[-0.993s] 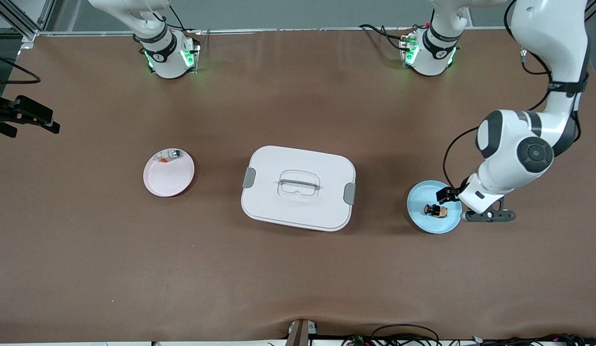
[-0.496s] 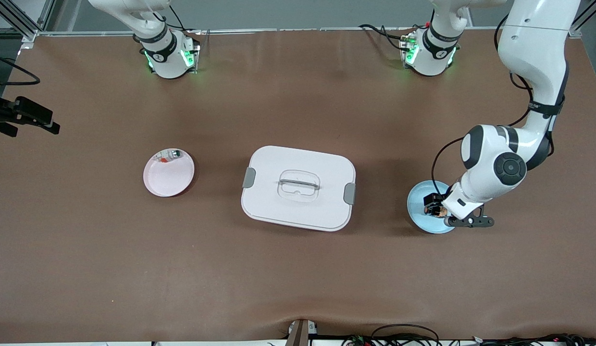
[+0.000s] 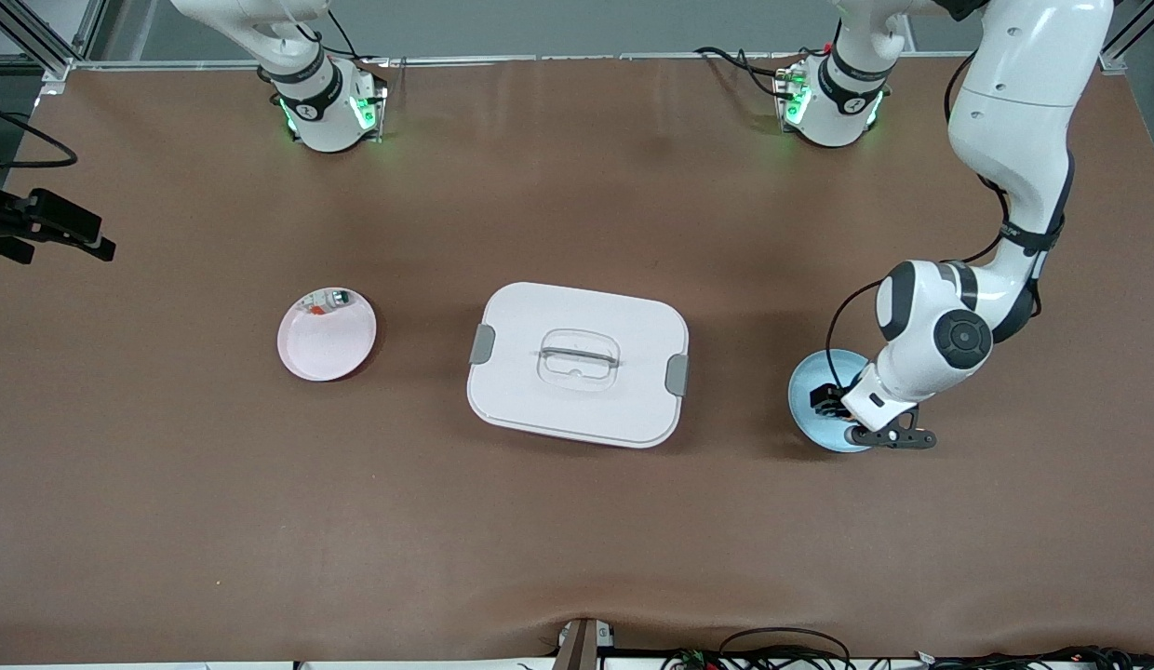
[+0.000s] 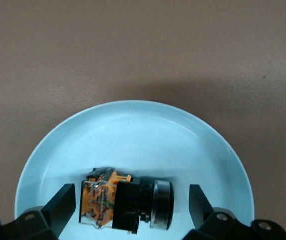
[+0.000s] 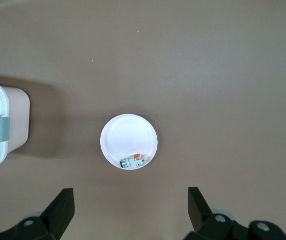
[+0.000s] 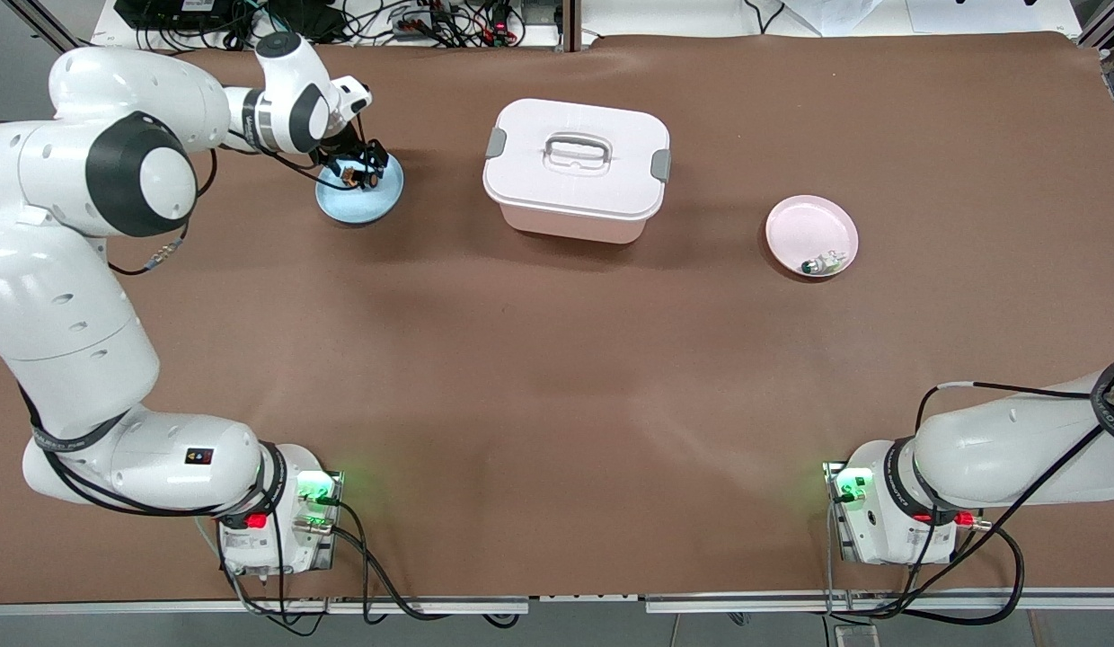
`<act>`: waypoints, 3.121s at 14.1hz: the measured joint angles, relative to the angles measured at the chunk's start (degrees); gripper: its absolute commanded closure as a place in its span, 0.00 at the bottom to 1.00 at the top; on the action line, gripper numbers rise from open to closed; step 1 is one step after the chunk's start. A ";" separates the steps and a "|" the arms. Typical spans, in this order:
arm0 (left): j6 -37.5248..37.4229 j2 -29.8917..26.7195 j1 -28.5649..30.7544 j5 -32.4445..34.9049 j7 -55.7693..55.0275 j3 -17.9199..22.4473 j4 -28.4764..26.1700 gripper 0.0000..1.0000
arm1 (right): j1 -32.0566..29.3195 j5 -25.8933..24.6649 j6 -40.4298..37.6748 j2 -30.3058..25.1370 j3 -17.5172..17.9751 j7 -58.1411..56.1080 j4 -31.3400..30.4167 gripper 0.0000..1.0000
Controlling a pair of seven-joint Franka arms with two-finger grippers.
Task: Transfer orange switch to right arm and place
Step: 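Close the left gripper on the orange switch and lift it, then carry the switch over the white box while the right gripper reaches in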
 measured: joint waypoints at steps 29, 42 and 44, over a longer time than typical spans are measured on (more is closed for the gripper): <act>-34.81 -14.44 -0.10 -9.98 -24.77 -12.40 16.89 1.00 | -0.10 -1.25 0.25 0.57 -0.07 0.14 -0.17 0.00; -34.83 -10.79 -11.49 -11.42 -84.79 -21.55 25.97 1.00 | -0.18 -2.56 5.24 9.55 -0.15 0.22 -0.37 0.00; -34.53 -10.64 -13.37 -11.67 -90.44 -21.58 27.14 1.00 | -0.13 1.42 4.66 9.86 -0.08 0.40 -0.78 0.00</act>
